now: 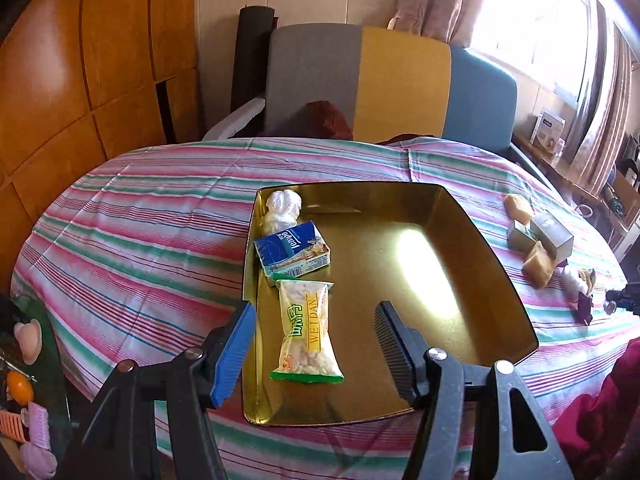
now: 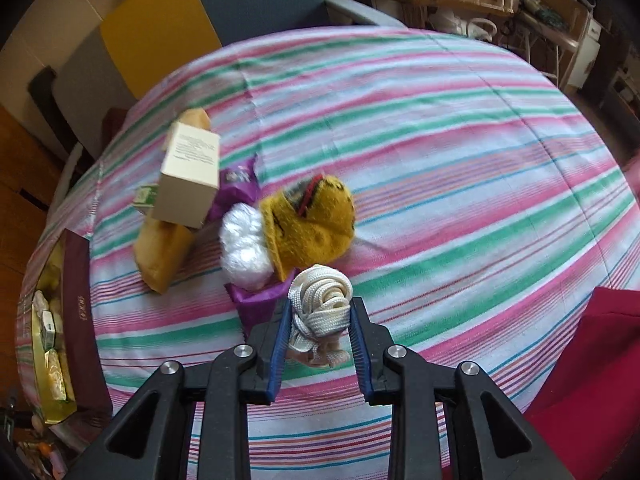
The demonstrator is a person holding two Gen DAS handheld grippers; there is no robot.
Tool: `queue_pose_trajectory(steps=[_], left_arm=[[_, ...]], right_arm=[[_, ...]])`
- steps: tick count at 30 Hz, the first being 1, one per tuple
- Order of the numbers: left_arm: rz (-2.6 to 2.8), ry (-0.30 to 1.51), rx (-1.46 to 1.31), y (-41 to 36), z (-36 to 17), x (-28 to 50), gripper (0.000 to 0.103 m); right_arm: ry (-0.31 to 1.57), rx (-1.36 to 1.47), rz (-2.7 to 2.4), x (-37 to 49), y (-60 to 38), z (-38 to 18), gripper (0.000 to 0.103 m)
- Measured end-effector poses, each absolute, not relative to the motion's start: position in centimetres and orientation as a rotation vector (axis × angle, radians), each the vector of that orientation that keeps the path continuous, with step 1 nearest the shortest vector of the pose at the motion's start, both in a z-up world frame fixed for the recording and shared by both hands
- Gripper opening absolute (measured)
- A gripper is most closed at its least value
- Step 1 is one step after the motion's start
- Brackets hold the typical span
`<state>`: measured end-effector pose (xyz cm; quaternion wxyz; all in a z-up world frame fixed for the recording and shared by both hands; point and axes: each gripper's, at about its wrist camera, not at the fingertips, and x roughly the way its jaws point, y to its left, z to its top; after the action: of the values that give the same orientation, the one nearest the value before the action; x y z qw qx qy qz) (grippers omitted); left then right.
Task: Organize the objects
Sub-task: 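Carry the white rolled cloth with the right tool into the tray and release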
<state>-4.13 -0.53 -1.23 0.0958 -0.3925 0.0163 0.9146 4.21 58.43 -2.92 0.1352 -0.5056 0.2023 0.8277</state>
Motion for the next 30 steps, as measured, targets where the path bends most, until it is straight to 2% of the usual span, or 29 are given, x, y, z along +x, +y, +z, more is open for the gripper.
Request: queue_pose_trajectory(steps=[2, 9, 17, 25, 30], left_arm=[[2.712, 0.039, -1.166, -0.7, -1.3, -4.0, 0.062], [2.718, 0.006, -1.206, -1.8, -2.1, -4.0, 0.062], [2.778, -0.11, -1.278, -6.5, -2.9, -4.4, 0.062], [2.873, -0.265, -1.358, -12.2, -4.2, -4.3, 0.062], [2.865, -0.3, -1.371, -13.1, -4.8, -4.4, 0.062]], right_arm=[[0.593, -1.444, 2.442, 0.3, 55.4, -4.7, 0.029], [0.495, -1.442, 2.715, -3.1, 47.1, -0.4, 0.029], [0.352, -1.665, 3.097, -8.0, 29.9, 1.0, 0.029], [0.194, -2.067, 3.192, -9.4, 12.6, -4.7, 0.029], [-0.007, -2.271, 3.088, -8.7, 6.4, -9.4, 0.029]])
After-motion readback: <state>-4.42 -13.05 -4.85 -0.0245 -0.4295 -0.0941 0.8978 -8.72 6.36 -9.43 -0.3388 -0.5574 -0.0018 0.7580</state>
